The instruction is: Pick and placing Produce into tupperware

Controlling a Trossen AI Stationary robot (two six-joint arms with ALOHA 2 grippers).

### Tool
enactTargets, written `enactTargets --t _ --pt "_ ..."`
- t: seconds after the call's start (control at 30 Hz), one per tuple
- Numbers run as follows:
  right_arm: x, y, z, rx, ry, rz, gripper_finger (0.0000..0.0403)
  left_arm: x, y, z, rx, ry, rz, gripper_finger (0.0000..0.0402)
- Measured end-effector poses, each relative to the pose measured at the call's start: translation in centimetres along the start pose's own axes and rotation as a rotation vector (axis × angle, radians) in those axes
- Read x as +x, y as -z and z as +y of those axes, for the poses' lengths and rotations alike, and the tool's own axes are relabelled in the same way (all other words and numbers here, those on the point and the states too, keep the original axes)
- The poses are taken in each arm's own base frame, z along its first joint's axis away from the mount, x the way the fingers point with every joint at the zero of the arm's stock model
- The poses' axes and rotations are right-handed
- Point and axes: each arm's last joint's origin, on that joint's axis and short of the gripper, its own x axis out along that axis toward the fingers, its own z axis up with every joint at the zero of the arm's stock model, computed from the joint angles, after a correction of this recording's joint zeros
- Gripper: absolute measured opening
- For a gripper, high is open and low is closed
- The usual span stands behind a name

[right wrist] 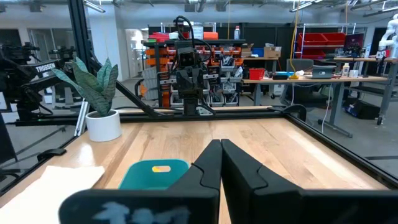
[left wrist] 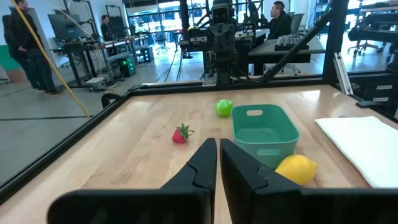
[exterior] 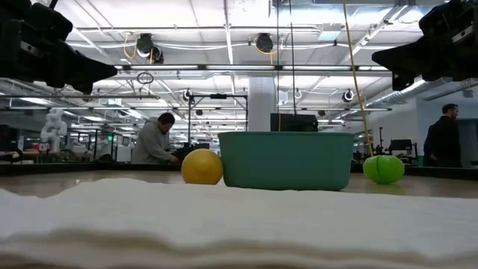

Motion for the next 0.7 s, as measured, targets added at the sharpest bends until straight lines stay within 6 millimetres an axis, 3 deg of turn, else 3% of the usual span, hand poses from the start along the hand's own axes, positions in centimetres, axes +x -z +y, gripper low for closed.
enactTargets --t 0.7 --pt "0.0 -0.01 0.0 0.13 0.0 0.0 0.0 0.0 0.01 0.0 0.0 0.0 0.001 0.0026"
